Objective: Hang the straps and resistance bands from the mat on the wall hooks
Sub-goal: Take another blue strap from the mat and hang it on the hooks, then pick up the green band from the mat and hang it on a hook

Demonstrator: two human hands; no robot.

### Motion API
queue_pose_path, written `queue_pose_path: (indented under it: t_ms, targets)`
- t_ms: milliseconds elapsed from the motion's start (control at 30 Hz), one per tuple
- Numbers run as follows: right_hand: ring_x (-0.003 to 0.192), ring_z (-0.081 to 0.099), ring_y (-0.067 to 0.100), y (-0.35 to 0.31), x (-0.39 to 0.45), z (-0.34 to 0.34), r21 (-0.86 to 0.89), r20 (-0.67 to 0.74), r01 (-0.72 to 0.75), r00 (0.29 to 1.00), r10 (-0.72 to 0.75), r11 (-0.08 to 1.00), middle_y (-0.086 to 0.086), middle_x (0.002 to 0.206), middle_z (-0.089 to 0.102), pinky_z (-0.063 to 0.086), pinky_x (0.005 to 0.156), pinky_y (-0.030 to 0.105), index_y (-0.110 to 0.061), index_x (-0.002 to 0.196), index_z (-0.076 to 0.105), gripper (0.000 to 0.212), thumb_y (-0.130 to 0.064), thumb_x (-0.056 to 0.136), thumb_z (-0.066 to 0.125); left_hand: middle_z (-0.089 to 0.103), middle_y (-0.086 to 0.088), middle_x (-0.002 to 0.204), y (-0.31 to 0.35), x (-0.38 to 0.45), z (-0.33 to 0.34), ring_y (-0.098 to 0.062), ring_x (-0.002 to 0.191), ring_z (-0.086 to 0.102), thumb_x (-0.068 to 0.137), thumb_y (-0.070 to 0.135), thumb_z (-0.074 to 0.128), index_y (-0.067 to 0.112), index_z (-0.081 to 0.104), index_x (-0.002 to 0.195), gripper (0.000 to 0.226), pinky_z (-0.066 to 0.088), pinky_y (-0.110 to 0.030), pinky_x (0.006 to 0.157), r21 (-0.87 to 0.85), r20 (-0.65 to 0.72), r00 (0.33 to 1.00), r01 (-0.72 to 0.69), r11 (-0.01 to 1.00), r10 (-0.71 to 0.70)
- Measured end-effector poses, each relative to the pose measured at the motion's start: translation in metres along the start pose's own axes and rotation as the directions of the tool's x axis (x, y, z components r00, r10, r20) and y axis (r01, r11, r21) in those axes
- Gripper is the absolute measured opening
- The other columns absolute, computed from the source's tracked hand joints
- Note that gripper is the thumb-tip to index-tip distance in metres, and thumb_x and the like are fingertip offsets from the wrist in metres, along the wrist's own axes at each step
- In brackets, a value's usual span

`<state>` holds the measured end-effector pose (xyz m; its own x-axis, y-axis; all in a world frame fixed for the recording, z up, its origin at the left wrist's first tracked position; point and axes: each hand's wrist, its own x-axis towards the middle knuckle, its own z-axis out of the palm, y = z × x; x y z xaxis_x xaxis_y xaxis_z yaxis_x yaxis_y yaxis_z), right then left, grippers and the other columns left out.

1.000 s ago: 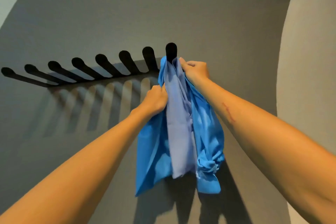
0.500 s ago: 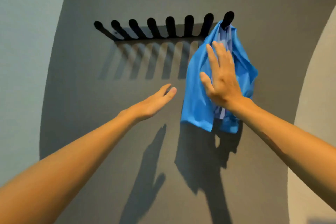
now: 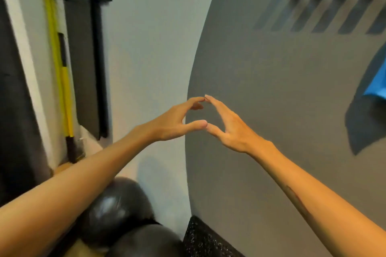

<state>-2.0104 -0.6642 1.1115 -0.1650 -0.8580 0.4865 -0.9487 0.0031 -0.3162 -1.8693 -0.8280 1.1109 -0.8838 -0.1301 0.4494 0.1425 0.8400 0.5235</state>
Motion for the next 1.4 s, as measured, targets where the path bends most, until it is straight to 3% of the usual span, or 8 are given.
queue_pose_path:
  t_ms: [200,367,433,567,833,1067,1167,1400]
  targets:
    - [0.145,0.025,0.009,-0.062,0.010,0.095,0.195,0.160,0.142,0.972,-0.174,0.970,-0.011,0.159,0.022,0.030,0.117,0.042,-0.037,0.152,0.013,0.082,-0.064,0.087,0.054,0.038,0.007,0.150,-0.020,-0.138,-0.029,-0.004,0.136,0.035,0.078,0.071,0.055,0.030,0.017,0.151,0.092,0.029,-0.031,0.112,0.169,-0.046,0.959,0.284,0.944,-0.281]
    - [0.139,0.034,0.013,-0.101,-0.009,0.152,0.331,0.270,0.202,0.916,-0.297,0.922,-0.008,0.156,0.028,0.036,0.110,0.035,-0.034,0.152,0.016,0.087,-0.056,0.084,0.065,0.035,0.006,0.152,-0.015,-0.250,-0.037,-0.006,0.138,0.032,0.079,0.066,0.059,0.033,0.013,0.151,0.092,0.025,-0.028,0.110,0.172,-0.090,0.877,0.481,0.860,-0.472]
    - [0.140,0.032,0.015,-0.118,-0.019,0.169,0.385,0.323,0.201,0.885,-0.335,0.901,-0.007,0.158,0.026,0.034,0.109,0.035,-0.034,0.152,0.015,0.089,-0.054,0.083,0.067,0.034,0.007,0.152,-0.011,-0.297,-0.037,-0.004,0.137,0.031,0.081,0.061,0.062,0.034,0.013,0.151,0.090,0.026,-0.028,0.111,0.168,-0.119,0.833,0.553,0.816,-0.540]
    - [0.140,0.033,0.016,-0.152,-0.027,0.197,0.417,0.419,0.223,0.813,-0.404,0.881,-0.007,0.157,0.027,0.035,0.110,0.038,-0.037,0.152,0.015,0.089,-0.054,0.083,0.068,0.036,0.008,0.151,0.003,-0.385,-0.035,-0.006,0.139,0.030,0.072,0.078,0.053,0.036,0.013,0.151,0.098,0.026,-0.044,0.117,0.147,-0.212,0.712,0.700,0.699,-0.669]
    - [0.141,0.032,0.014,-0.250,-0.052,0.257,0.465,0.495,0.319,0.679,-0.541,0.826,-0.002,0.155,0.033,0.032,0.110,0.033,-0.033,0.153,0.016,0.092,-0.048,0.082,0.072,0.033,0.009,0.152,0.053,-0.537,-0.031,-0.003,0.136,0.031,0.073,0.072,0.061,0.039,0.011,0.150,0.097,0.029,-0.035,0.113,0.097,-0.300,0.538,0.839,0.535,-0.788]
    - [0.142,0.025,0.003,-0.366,-0.109,0.321,0.576,0.555,0.375,0.474,-0.684,0.727,-0.005,0.158,0.029,0.026,0.114,0.027,-0.029,0.155,0.015,0.095,-0.048,0.081,0.073,0.029,0.006,0.155,0.109,-0.668,-0.015,0.004,0.131,0.028,0.075,0.064,0.065,0.028,0.013,0.152,0.100,0.023,-0.018,0.104,0.058,-0.377,0.410,0.906,0.420,-0.831]
    - [0.144,0.023,0.002,-0.423,-0.135,0.352,0.629,0.569,0.418,0.329,-0.754,0.656,-0.010,0.159,0.025,0.028,0.118,0.034,-0.032,0.154,0.013,0.096,-0.056,0.080,0.069,0.026,0.007,0.157,0.134,-0.731,-0.011,0.001,0.136,0.026,0.070,0.075,0.061,0.029,0.011,0.152,0.107,0.025,-0.025,0.111,0.019,-0.421,0.344,0.928,0.371,-0.839]
    - [0.139,0.021,-0.005,-0.567,-0.159,0.400,0.731,0.536,0.450,0.087,-0.840,0.513,-0.010,0.157,0.026,0.025,0.110,0.024,-0.034,0.154,0.009,0.098,-0.060,0.078,0.066,0.030,0.009,0.154,0.197,-0.851,-0.006,-0.007,0.139,0.031,0.068,0.076,0.062,0.040,0.007,0.151,0.106,0.031,-0.037,0.114,-0.228,-0.556,0.046,0.952,0.206,-0.830]
